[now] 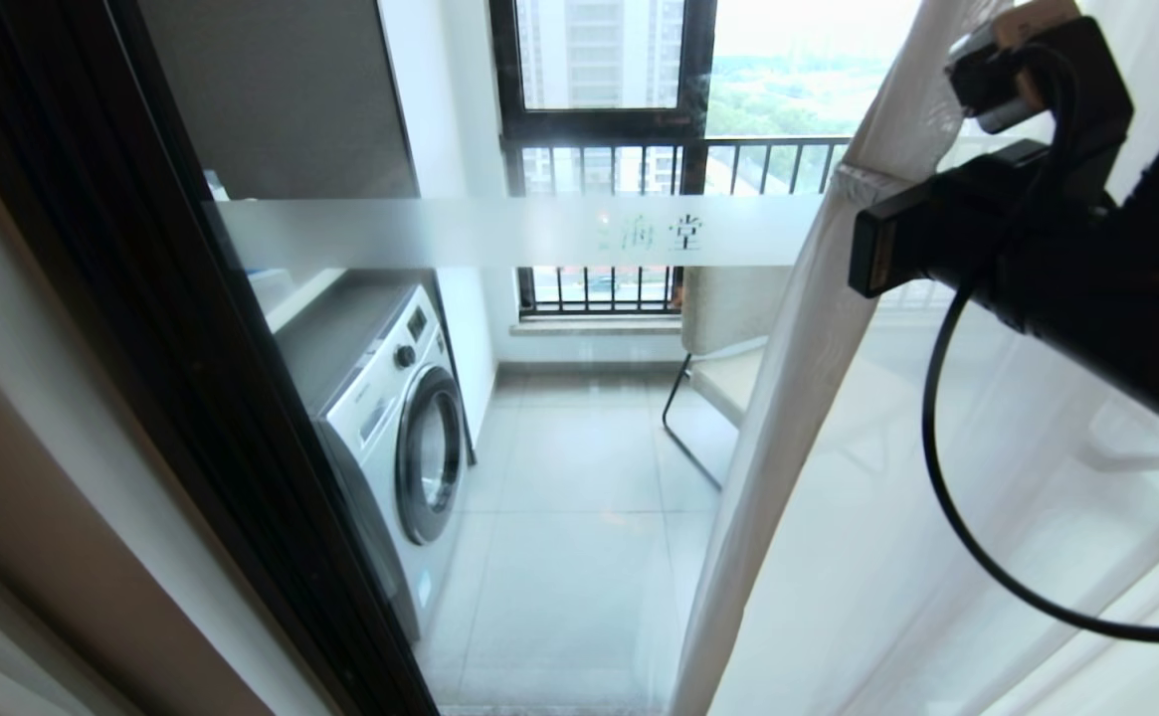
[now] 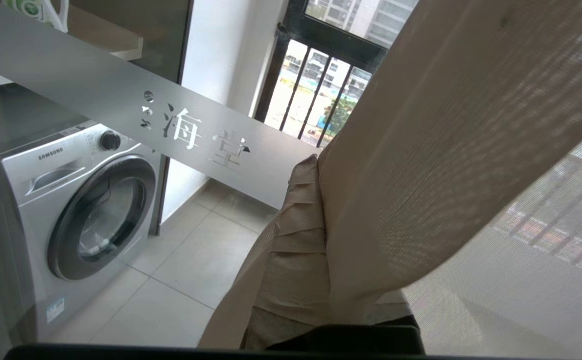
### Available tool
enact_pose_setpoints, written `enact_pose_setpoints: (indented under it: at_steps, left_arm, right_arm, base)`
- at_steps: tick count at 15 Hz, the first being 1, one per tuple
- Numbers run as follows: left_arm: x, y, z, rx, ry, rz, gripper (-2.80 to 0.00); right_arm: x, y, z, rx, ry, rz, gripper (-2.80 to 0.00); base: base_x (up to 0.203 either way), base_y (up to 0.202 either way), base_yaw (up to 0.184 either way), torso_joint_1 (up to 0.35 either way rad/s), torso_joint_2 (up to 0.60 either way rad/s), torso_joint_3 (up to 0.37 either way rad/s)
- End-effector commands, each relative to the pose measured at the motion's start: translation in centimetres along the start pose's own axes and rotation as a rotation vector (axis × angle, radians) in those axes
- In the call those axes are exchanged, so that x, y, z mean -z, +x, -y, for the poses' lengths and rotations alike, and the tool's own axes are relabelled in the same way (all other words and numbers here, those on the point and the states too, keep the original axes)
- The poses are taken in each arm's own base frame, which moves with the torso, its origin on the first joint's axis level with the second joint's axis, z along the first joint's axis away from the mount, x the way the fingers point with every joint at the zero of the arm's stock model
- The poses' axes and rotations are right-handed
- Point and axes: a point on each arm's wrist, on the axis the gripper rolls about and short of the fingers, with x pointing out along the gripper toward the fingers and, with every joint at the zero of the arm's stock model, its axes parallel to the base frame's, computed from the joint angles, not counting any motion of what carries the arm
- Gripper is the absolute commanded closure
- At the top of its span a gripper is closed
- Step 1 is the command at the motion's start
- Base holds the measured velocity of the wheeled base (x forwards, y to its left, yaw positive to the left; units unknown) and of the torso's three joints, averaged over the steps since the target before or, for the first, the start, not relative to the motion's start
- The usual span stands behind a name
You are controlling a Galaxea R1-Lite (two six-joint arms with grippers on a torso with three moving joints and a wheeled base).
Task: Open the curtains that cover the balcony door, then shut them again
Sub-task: Close the inner curtains on both sides
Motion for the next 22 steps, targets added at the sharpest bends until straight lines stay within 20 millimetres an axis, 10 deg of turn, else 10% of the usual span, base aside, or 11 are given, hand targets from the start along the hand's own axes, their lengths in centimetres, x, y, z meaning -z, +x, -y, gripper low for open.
enact_pose_setpoints:
  at_steps: [1,8,21,22]
  left_arm:
    - [0.0,0.0,0.0,0.000,-0.002,0.001,0.00]
    - [0.0,0.0,0.0,0.000,-0.002,0.001,0.00]
    - [0.0,0.0,0.0,0.000,-0.002,0.001,0.00]
    - [0.0,0.0,0.0,0.000,-0.002,0.001,0.00]
  right_arm:
    - [-0.6,-0.5,1.7,0.058,0.002,0.021,0.00]
    - [-0.3,-1.9,7.8,0.276,-0.033,0.001,0.00]
    - [0.0,-3.8,8.2,0.291,-0.035,-0.016,0.00]
    - [0.1,-3.8,8.1,0.291,-0.036,-0.017,-2.80]
  base:
    - [0.000,0.000,0.000,0.000,0.00,0.000]
    - [0.000,0.000,0.000,0.000,0.00,0.000]
    - [0.000,0.000,0.000,0.000,0.00,0.000]
    - [0.000,0.000,0.000,0.000,0.00,0.000]
